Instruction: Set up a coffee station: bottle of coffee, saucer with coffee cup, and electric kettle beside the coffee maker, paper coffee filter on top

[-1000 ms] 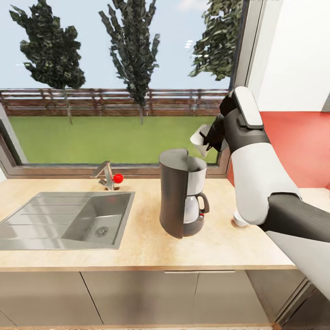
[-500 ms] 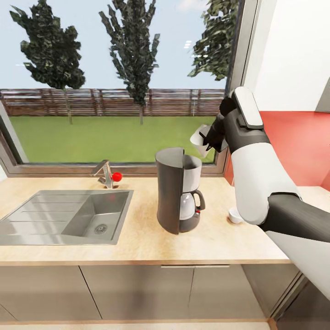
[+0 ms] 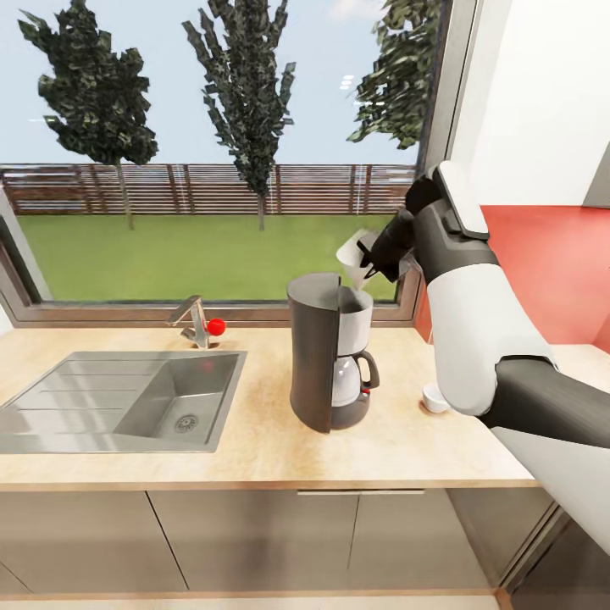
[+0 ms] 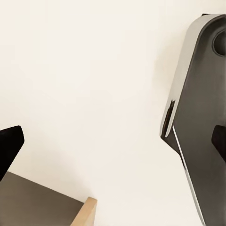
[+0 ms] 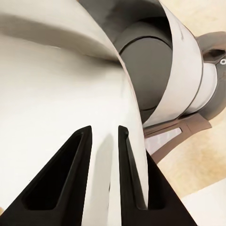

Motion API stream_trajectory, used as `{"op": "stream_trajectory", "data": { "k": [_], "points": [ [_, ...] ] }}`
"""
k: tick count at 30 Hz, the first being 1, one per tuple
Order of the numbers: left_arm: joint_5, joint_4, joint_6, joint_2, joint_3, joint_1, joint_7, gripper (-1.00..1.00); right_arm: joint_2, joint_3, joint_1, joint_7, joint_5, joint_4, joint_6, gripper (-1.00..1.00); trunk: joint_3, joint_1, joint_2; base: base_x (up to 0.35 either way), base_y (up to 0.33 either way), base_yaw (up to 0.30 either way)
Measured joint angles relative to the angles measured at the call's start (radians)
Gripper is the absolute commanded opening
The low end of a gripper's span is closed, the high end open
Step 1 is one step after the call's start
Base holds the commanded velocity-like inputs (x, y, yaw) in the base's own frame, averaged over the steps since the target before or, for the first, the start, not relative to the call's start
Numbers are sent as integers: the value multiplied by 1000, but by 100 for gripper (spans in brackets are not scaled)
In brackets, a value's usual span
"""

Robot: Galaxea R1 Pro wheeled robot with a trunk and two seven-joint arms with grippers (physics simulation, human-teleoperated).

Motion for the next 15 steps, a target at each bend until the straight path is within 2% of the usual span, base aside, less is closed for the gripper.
{"op": "stream_trajectory", "data": {
  "k": [5, 9, 15],
  "points": [
    [0, 0, 0, 0, 0, 0, 0, 100, 0, 0, 0, 0, -1, 0, 0, -100, 0, 0, 0, 0, 0, 0],
    [0, -4, -5, -2, 1, 10, 0, 100, 0, 18, 23, 0, 15, 4, 4, -100, 0, 0, 0, 0, 0, 0],
    [0, -3, -5, -2, 0, 11, 0, 100, 0, 12, 44, 0, 30, 21, 3, -100, 0, 0, 0, 0, 0, 0]
  ]
}}
